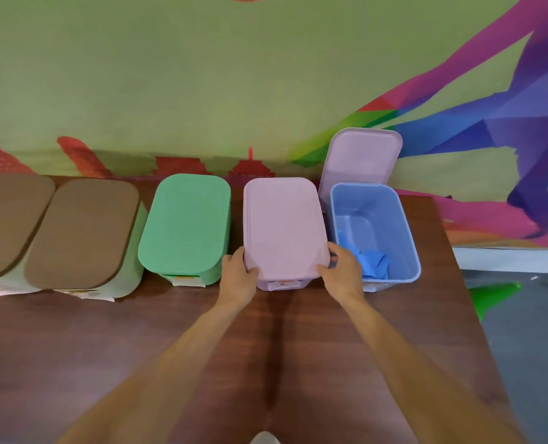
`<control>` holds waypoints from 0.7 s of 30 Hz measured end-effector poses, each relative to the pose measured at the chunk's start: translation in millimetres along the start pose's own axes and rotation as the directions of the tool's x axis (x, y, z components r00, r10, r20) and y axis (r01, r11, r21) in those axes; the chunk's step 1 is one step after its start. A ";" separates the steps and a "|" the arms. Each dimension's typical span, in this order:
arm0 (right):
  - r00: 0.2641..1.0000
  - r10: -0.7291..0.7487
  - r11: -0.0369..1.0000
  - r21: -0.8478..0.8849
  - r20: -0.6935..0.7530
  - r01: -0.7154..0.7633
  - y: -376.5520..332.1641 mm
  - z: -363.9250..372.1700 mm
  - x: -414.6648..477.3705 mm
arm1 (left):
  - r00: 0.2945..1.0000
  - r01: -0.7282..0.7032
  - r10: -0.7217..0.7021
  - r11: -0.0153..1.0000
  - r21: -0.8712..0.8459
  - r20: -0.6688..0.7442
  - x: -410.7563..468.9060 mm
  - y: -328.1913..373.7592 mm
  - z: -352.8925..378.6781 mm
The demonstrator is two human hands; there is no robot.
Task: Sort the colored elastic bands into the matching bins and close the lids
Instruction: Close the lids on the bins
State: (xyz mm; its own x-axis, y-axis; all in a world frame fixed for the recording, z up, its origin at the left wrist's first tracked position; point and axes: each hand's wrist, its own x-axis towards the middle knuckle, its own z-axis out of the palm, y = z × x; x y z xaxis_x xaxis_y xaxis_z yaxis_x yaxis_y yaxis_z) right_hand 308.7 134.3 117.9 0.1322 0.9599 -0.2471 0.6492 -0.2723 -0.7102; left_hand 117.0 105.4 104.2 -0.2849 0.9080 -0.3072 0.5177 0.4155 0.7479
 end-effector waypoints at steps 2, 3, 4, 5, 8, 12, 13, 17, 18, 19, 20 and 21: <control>1.000 0.028 0.999 0.044 -0.012 -0.027 -1.9 -0.1 -2.5 | 1.000 -0.014 0.014 1.000 -0.006 0.004 2.8 -3.1 -0.7; 0.999 0.041 0.997 0.060 -0.019 -0.040 -3.1 -0.3 -3.8 | 1.000 -0.027 0.027 1.000 -0.016 0.004 4.7 -4.9 -0.8; 0.998 0.054 0.995 0.081 -0.025 -0.052 -4.4 -0.4 -5.1 | 0.999 -0.035 0.035 0.999 -0.027 0.003 6.5 -6.8 -1.1; 0.997 0.069 0.992 0.110 -0.028 -0.066 -6.0 -0.3 -6.5 | 0.999 -0.044 0.044 0.998 -0.034 0.004 8.4 -9.5 -1.3; 0.994 0.106 0.980 0.172 -0.030 -0.100 -10.1 1.5 -10.5 | 0.997 -0.069 0.070 0.996 -0.056 0.012 10.9 -14.2 -5.7; 0.991 0.120 0.977 0.186 -0.051 -0.109 -9.0 4.7 -16.5 | 0.997 -0.061 0.064 0.995 -0.081 0.041 14.1 -22.9 -4.9; 0.991 0.117 0.978 0.179 -0.059 -0.105 -8.7 5.1 -17.3 | 0.997 -0.061 0.065 0.994 -0.086 0.039 13.6 -23.0 -4.4; 0.992 0.111 0.989 0.104 -0.057 -0.105 -11.3 4.0 -16.4 | 0.998 -0.048 0.050 0.996 -0.070 0.027 11.8 -15.9 -6.5; 0.993 0.110 0.991 0.086 -0.040 -0.106 -12.2 2.7 -15.3 | 0.998 -0.051 0.053 0.997 -0.053 0.035 10.0 -12.2 -8.6; 0.994 0.109 0.992 0.068 -0.019 -0.107 -13.2 0.5 -13.8 | 0.998 -0.052 0.053 0.998 -0.030 0.041 7.9 -8.5 -11.2; 0.994 0.108 0.993 0.047 0.005 -0.108 -14.4 -2.2 -12.1 | 0.998 -0.053 0.053 0.999 -0.002 0.045 5.5 -5.3 -14.2; 0.994 0.106 0.994 0.020 0.030 -0.106 -15.4 -5.7 -10.3 | 0.998 -0.053 0.052 0.998 0.021 0.037 3.4 -3.1 -17.0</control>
State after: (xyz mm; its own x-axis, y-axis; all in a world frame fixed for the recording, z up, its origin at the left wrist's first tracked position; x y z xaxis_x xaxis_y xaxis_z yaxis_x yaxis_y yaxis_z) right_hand 301.6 129.0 135.2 0.1775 0.9233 -0.3405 0.6163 -0.3740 -0.6930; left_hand 100.7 106.3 110.9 -0.2275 0.9299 -0.2891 0.5491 0.3677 0.7505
